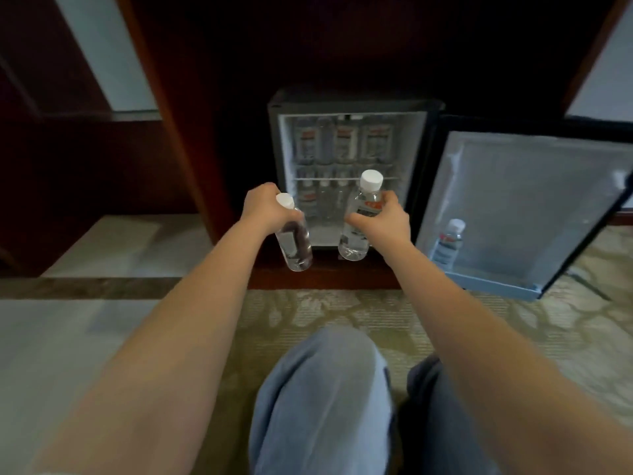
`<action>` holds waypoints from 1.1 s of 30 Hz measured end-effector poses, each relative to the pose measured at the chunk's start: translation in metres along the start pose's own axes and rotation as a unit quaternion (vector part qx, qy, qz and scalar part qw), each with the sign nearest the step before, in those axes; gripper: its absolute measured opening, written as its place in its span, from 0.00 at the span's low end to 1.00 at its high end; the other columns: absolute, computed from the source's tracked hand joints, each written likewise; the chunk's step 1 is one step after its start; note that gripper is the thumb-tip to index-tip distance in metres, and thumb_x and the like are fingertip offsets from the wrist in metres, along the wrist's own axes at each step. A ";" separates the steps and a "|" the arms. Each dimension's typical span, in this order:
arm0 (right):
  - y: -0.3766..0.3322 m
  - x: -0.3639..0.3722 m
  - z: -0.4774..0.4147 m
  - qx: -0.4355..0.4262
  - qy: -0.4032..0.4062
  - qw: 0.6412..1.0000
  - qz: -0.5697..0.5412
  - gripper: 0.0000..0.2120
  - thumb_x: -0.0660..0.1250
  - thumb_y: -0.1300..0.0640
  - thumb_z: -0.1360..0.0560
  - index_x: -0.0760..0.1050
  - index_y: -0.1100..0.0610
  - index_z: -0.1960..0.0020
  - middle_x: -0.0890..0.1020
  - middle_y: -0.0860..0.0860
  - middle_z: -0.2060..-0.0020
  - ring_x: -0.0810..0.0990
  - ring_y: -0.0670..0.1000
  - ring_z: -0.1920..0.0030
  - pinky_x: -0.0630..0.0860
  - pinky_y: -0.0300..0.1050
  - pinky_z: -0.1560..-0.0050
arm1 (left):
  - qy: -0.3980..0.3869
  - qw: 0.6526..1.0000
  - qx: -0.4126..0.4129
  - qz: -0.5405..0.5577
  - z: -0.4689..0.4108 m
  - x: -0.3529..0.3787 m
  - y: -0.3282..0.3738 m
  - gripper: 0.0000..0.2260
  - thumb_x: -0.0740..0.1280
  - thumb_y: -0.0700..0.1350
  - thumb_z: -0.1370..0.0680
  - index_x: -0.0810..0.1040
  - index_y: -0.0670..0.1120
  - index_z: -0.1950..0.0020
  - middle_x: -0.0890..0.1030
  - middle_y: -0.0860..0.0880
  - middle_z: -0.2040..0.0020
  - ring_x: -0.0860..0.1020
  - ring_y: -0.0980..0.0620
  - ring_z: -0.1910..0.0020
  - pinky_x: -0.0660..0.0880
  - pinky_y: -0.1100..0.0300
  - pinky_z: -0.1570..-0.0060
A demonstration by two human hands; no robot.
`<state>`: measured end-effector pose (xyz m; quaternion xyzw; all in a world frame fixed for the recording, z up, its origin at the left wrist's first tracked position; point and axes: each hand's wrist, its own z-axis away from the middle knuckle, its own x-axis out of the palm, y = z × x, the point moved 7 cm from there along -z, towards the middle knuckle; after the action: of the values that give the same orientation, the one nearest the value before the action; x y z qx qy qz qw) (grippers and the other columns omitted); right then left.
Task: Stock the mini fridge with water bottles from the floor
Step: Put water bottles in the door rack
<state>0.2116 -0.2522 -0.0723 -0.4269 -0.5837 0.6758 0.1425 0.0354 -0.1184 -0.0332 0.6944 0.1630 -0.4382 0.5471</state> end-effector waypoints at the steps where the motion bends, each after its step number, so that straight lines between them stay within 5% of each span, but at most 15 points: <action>1: 0.009 -0.013 -0.008 0.004 0.011 1.000 -0.002 0.28 0.74 0.49 0.34 0.68 0.53 0.38 0.78 0.50 0.45 0.78 0.53 0.47 0.77 0.53 0.46 | -0.007 1.000 0.010 0.004 -0.007 0.013 0.015 0.23 0.76 0.49 0.32 0.73 0.40 0.43 0.75 0.43 0.44 0.76 0.44 0.47 0.77 0.52 0.50; 11: 0.119 -0.120 -0.057 0.113 0.141 0.983 -0.038 0.21 0.73 0.54 0.33 0.69 0.51 0.44 0.77 0.49 0.51 0.77 0.52 0.51 0.75 0.48 0.53 | -0.075 0.994 0.073 0.032 -0.046 0.150 0.125 0.19 0.73 0.48 0.28 0.74 0.40 0.43 0.76 0.44 0.44 0.70 0.50 0.54 0.68 0.59 0.59; 21: 0.194 -0.167 -0.093 0.167 0.214 0.962 -0.041 0.27 0.75 0.55 0.33 0.68 0.54 0.38 0.78 0.51 0.47 0.77 0.54 0.48 0.74 0.49 0.50 | -0.045 0.994 0.035 0.097 -0.063 0.248 0.128 0.14 0.74 0.46 0.30 0.77 0.41 0.49 0.79 0.44 0.49 0.73 0.52 0.56 0.67 0.59 0.61; 26: 0.214 -0.171 -0.123 0.186 0.247 0.946 -0.099 0.26 0.73 0.60 0.32 0.68 0.53 0.38 0.78 0.51 0.46 0.77 0.53 0.50 0.72 0.47 0.52 | -0.058 0.993 0.053 0.083 -0.071 0.276 0.124 0.14 0.73 0.45 0.29 0.77 0.41 0.47 0.80 0.43 0.48 0.77 0.46 0.49 0.71 0.58 0.57; 33: 0.257 -0.156 -0.149 0.230 0.215 0.940 -0.134 0.31 0.74 0.63 0.33 0.67 0.53 0.34 0.77 0.51 0.46 0.77 0.53 0.46 0.74 0.49 0.42 | -0.085 0.993 0.063 0.048 -0.084 0.293 0.113 0.15 0.73 0.46 0.29 0.76 0.42 0.47 0.79 0.44 0.48 0.76 0.46 0.49 0.71 0.56 0.56</action>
<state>0.4937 -0.3315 -0.2355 -0.4354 -0.4194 0.6587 0.4479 0.3161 -0.1565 -0.1931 0.6947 0.0545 -0.4782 0.5345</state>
